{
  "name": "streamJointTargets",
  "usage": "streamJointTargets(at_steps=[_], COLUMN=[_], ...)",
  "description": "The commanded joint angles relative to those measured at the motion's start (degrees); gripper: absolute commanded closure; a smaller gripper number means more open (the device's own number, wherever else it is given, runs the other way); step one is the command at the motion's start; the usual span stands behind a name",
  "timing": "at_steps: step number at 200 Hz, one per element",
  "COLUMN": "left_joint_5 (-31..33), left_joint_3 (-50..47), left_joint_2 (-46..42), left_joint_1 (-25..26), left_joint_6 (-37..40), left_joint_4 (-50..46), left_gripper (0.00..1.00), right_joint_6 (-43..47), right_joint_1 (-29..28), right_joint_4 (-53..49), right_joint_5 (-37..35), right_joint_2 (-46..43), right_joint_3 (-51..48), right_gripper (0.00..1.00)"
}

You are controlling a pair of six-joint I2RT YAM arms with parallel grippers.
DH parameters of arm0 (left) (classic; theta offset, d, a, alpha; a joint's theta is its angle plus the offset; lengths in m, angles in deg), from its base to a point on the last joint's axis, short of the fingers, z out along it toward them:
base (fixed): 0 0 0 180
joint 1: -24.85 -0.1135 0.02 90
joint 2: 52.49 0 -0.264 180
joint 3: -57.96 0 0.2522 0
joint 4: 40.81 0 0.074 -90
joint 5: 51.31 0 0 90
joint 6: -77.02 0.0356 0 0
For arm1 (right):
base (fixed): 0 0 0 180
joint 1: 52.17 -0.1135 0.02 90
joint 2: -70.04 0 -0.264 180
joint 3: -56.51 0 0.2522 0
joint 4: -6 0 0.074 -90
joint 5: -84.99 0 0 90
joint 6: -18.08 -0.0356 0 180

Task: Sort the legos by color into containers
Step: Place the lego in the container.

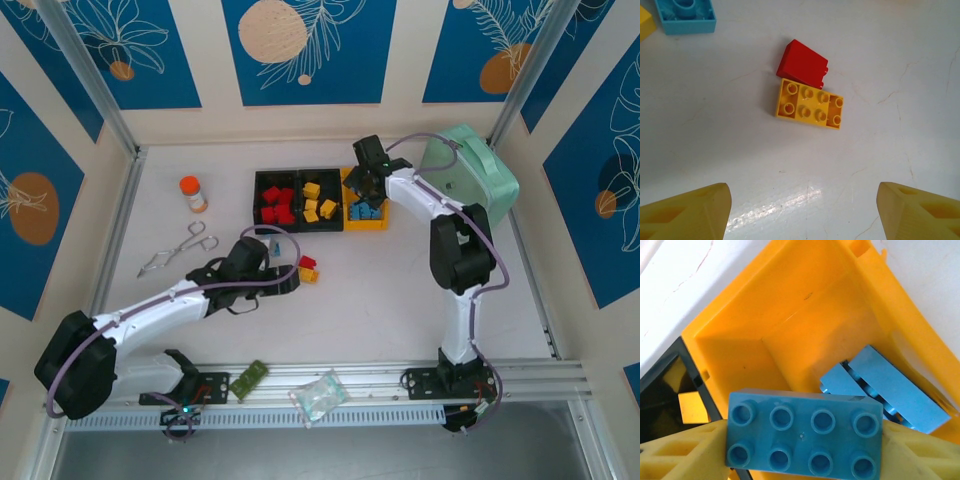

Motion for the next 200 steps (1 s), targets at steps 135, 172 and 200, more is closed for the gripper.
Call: streamJointTargets(at_steps=[135,172,200], left_joint_5=[0.94,0.41,-0.42], left_joint_3=[1.92,3.97,6.63], left_joint_2=[-0.32,1.82,4.15], left_joint_1=[-0.52,-0.44,-0.37], left_joint_6=[1.29,3.18,5.62], left_joint_4=[-3.97,-4.68,-5.93], left_gripper=[0.25,0.27,0.27], right_joint_6=[3.13,6.70,8.88], right_joint_1=[-3.83,-5.36,-6.33], right_joint_4=[8.51,9.76,9.86], right_joint_5=[4.25,6.88,8.40], right_joint_2=[-20.77,-29.69,-35.95], right_joint_3=[-22.14,-31.46,-38.02], right_gripper=[0.24,0.24,0.24])
